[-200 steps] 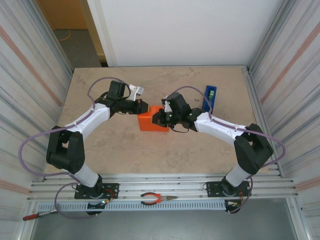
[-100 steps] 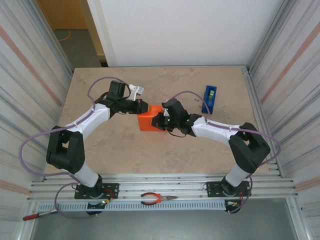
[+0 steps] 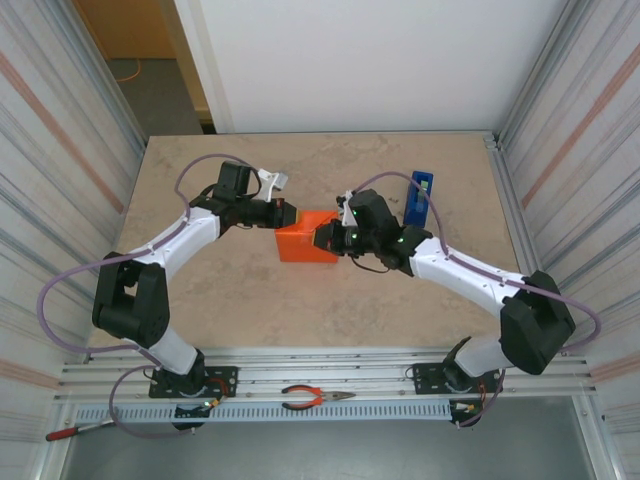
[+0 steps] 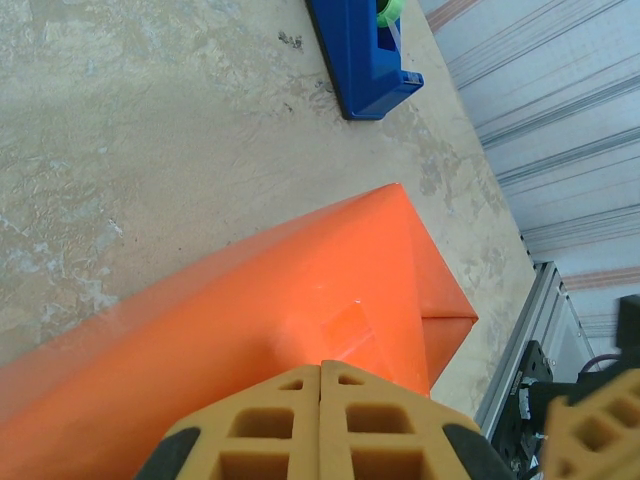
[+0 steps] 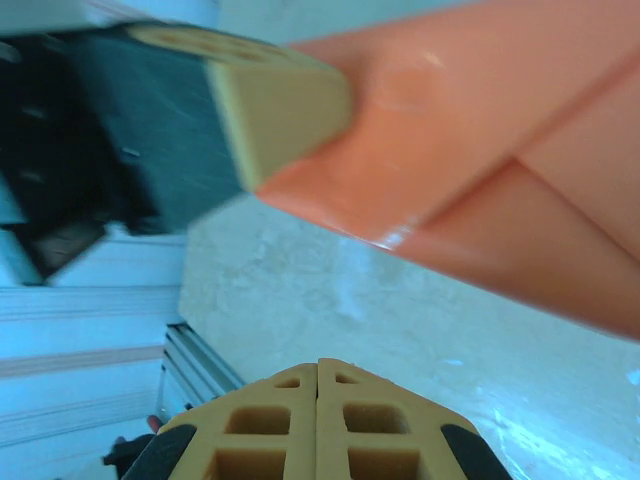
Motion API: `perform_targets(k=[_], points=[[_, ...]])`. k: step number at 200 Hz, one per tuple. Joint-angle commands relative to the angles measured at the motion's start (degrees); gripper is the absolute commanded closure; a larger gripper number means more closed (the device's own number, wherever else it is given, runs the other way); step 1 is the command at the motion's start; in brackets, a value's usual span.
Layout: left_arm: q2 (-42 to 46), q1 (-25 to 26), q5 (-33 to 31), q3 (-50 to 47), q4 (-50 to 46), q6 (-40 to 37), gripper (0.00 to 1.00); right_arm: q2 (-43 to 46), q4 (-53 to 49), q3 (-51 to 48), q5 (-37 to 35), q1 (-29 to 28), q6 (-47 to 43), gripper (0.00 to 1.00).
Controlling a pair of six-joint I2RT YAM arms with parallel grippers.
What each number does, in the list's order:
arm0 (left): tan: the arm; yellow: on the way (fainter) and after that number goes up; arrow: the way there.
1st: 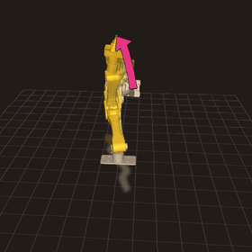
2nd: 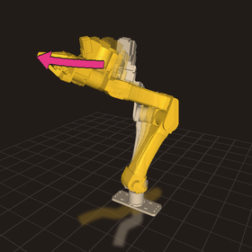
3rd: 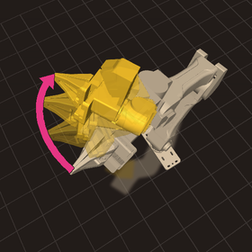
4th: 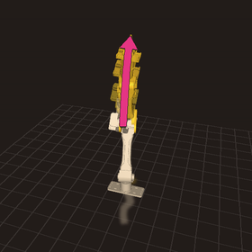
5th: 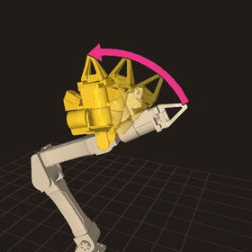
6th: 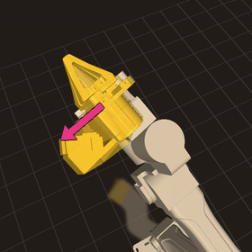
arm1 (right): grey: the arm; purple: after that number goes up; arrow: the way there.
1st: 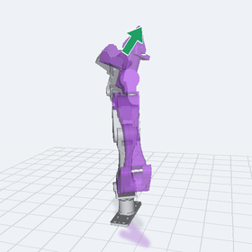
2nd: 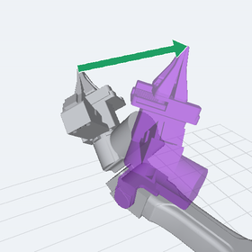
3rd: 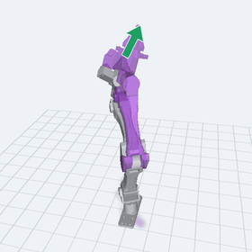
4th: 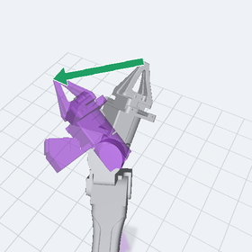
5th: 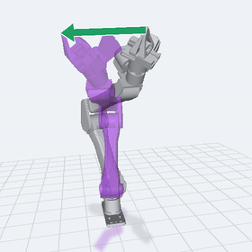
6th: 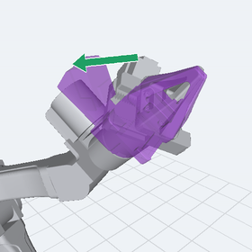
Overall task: Wrap the gift box in paper
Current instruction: Stick the wrapping paper to the gift box.
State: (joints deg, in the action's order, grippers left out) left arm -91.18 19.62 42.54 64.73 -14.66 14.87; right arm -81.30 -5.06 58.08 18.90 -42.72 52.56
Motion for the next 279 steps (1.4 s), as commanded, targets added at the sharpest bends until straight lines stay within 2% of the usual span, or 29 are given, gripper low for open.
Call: perform_targets(k=[1,52,106,154,218,279], points=[[-0.1,0.5,0.1,-2.2,-3.8,-0.3,1.0,-0.1,-2.0,3.7,-0.9,0.4,-2.4,1.0],[0.2,0.5,-0.1,-2.4,-3.7,-0.4,1.0,-6.4,1.2,8.0,-1.6,1.8,-0.9,1.0],[0.2,0.5,0.0,-2.7,-3.7,-0.5,1.0,-11.6,1.3,10.5,1.6,3.4,-1.0,1.0],[0.1,0.6,-0.1,-2.7,-3.6,-0.4,1.0,-13.3,-2.5,10.6,3.3,3.4,-2.9,1.0],[-0.1,0.5,0.0,-2.6,-3.5,-0.2,1.0,-17.5,-17.7,17.5,3.1,1.2,-11.5,1.0],[-0.1,0.5,-0.1,-2.7,-3.6,-0.3,1.0,-16.5,-18.7,17.7,0.8,-0.9,-12.7,1.0]])
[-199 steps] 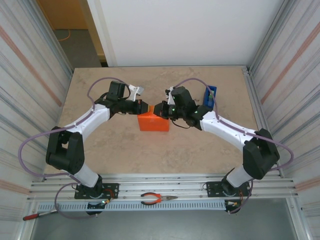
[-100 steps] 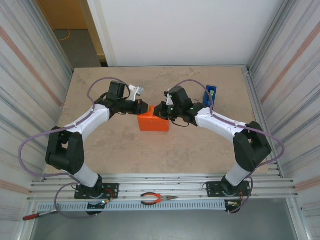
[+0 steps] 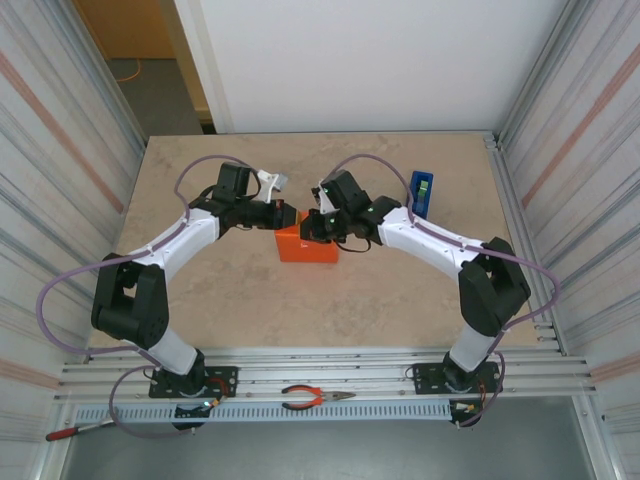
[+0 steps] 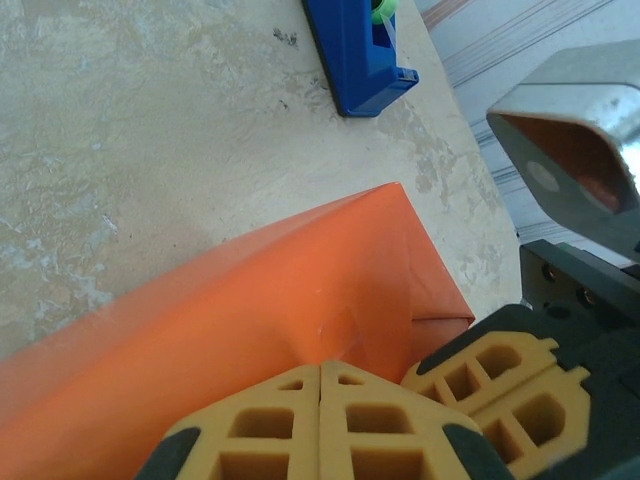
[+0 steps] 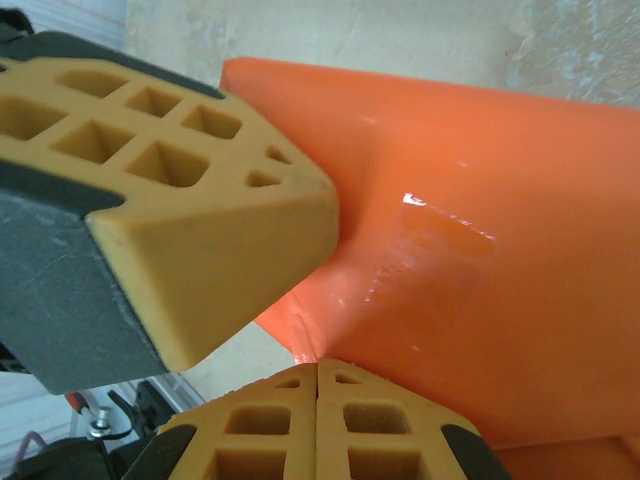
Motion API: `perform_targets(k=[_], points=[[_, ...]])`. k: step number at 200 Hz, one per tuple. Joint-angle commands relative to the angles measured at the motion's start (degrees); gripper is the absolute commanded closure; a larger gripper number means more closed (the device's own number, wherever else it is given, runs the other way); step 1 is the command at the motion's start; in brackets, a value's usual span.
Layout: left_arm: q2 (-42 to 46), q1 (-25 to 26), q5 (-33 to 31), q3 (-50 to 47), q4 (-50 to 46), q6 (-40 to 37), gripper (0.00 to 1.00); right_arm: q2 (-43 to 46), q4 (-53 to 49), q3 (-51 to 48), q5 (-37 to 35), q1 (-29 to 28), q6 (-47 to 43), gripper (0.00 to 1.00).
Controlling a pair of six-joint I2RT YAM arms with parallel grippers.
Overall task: Wrap the gift box in paper
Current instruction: Stick the wrapping paper to the gift box.
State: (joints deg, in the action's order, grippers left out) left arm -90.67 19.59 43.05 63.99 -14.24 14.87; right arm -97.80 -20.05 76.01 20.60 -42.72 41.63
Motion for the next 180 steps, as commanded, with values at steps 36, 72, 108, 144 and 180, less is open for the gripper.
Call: perform_targets(k=[36,72,108,144,180], points=[[-0.7,0.5,-0.5,-1.9,-4.1,-0.3,1.0,1.0,-1.3,-3.1,-2.1,-1.0,-0.8,1.0],[-0.7,0.5,-0.5,-2.0,-3.9,-0.3,1.0,2.4,2.8,-7.4,-6.8,-2.3,-0.9,1.0],[-0.7,0.6,-0.4,-2.2,-3.6,-0.2,1.0,4.8,10.0,-13.7,-13.8,-4.3,-0.8,1.0],[-0.7,0.6,-0.4,-2.3,-3.5,-0.2,1.0,4.4,19.2,-18.7,-18.9,-5.6,-1.1,1.0],[-0.8,0.7,-0.4,-2.2,-3.4,-0.2,1.0,3.3,29.0,-23.0,-21.9,-7.6,-1.8,1.0]])
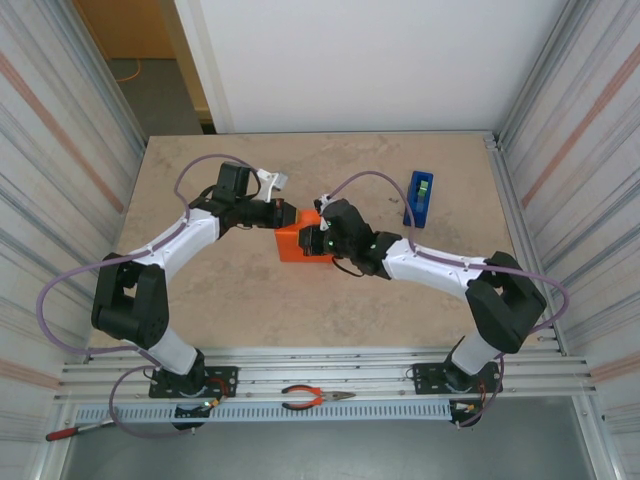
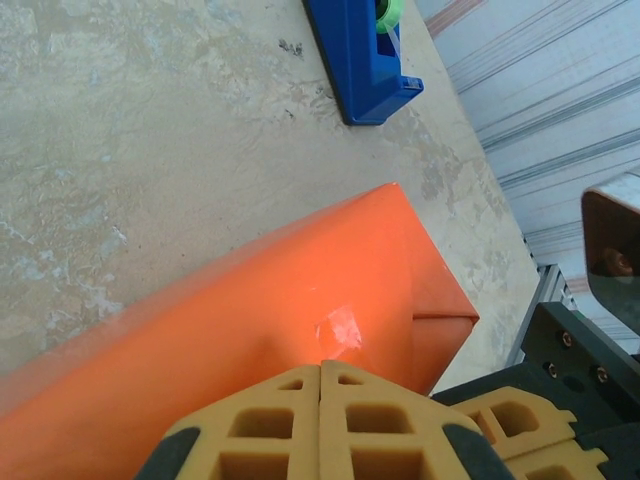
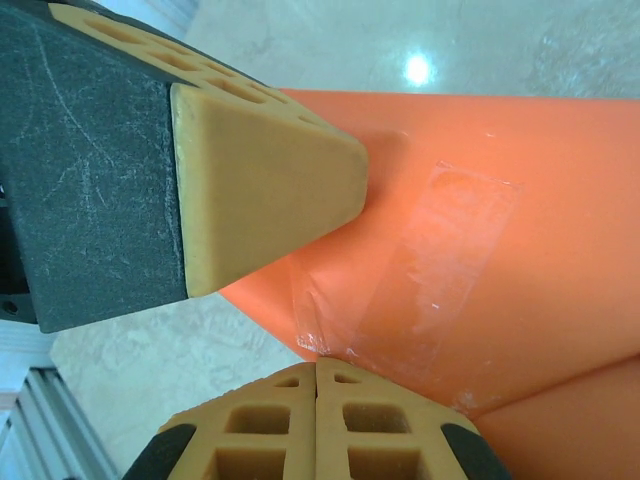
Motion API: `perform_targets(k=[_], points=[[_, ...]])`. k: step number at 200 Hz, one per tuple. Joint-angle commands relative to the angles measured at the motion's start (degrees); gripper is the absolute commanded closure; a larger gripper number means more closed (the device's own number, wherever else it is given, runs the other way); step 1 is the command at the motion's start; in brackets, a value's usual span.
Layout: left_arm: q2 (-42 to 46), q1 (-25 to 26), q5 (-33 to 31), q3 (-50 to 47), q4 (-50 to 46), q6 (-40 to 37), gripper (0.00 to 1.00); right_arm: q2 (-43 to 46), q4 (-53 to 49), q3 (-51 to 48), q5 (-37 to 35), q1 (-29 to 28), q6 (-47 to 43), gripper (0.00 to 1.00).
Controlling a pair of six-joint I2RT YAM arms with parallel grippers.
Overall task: Wrap the gift box in paper
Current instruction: Stick the wrapping paper to the gift box.
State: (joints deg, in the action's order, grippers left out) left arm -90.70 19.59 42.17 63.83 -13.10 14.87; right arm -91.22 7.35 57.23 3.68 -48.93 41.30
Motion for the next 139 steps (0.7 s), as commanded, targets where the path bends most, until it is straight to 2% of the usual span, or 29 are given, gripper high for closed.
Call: perform_targets(k=[1,61,139], points=[[-0.8,0.7,0.5,-2.1,-4.6,-0.2,1.0,-3.3,1.8,-4.3,-5.0,-1.5,-1.5,1.0],[-0.8,0.7,0.5,-2.1,-4.7,-0.5,1.0,0.0,5.4,-9.4,-7.7,-2.9,-2.3,1.0],[-0.6,0.9,0.5,-2.2,-4.5,-0.3,1.0,2.0,4.4,-9.9,-3.1,-0.2,-3.0,1.0]])
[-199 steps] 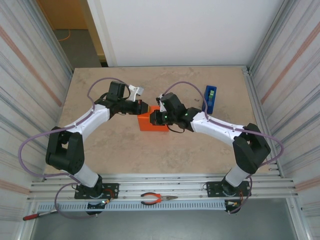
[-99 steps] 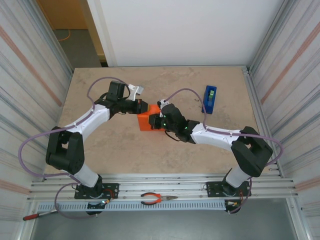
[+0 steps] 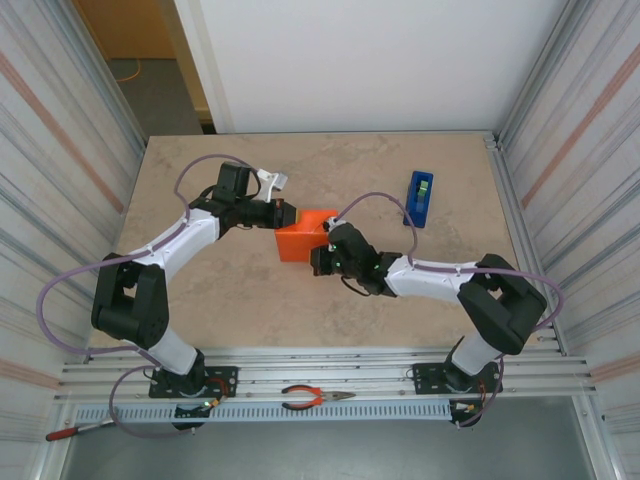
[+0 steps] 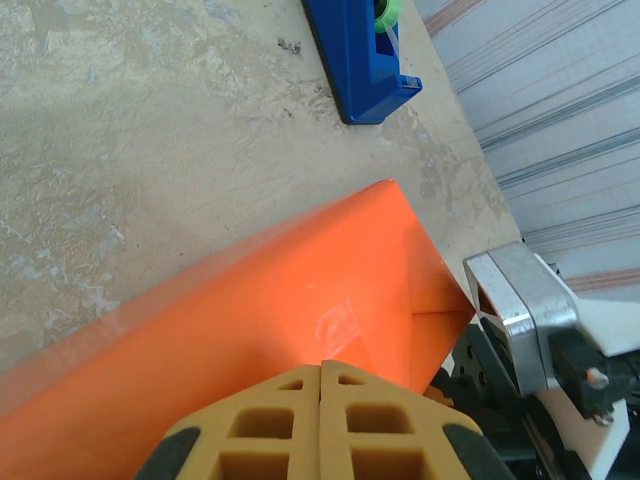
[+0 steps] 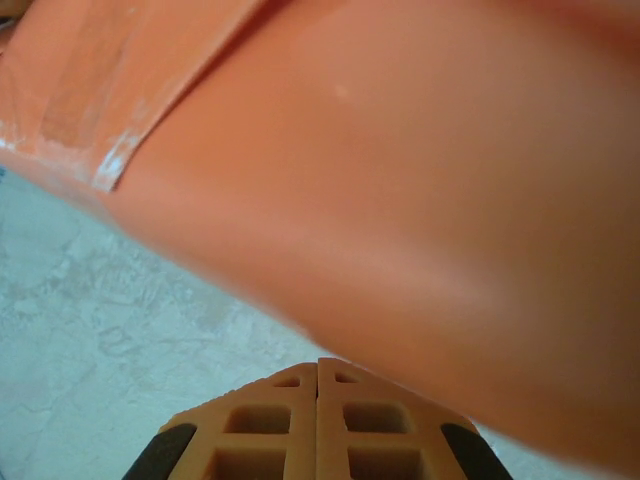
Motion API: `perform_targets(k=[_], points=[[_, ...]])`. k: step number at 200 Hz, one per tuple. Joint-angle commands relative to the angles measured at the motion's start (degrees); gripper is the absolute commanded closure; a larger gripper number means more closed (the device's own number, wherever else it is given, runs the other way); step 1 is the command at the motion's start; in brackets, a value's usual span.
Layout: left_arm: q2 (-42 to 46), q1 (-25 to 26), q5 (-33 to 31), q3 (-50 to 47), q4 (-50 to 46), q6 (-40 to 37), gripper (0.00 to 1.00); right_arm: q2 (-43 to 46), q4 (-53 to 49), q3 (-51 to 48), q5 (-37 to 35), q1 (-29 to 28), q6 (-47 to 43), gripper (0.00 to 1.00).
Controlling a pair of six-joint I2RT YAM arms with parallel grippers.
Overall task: Wrap the gift box in paper
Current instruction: Stick the wrapping paper to the gift box.
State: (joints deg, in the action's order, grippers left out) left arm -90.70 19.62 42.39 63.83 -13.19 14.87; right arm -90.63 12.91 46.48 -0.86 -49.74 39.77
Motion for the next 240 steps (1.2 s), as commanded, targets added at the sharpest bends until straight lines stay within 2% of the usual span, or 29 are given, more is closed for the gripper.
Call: perform_targets(k=[1,74,115,184,240], points=[[-0.6,0.9,0.2,-2.2,-4.4,-0.4,1.0,1.5,-1.2,0.8,1.5,0.6,-1.4,1.0],[-1.0,0.9,0.3,-2.1,-4.4,-0.4,1.0,7.1,-6.0,2.1,1.3,-3.0,-2.3,1.0],[-0.8,0.9,0.3,-2.1,-4.4,-0.4,1.0,4.8,-5.7,5.1,-0.5,-3.1,-3.0,1.0],[-0.6,1.4,0.1,-2.2,-4.6,-0.2,1.0,-2.5,-1.6,9.0,-4.3,0.0,-1.1,1.0],[-0.7,1.9,0.3,-1.9,-4.3,0.5,1.0,-2.2,-1.3,8.3,-3.5,1.7,0.2,1.0]])
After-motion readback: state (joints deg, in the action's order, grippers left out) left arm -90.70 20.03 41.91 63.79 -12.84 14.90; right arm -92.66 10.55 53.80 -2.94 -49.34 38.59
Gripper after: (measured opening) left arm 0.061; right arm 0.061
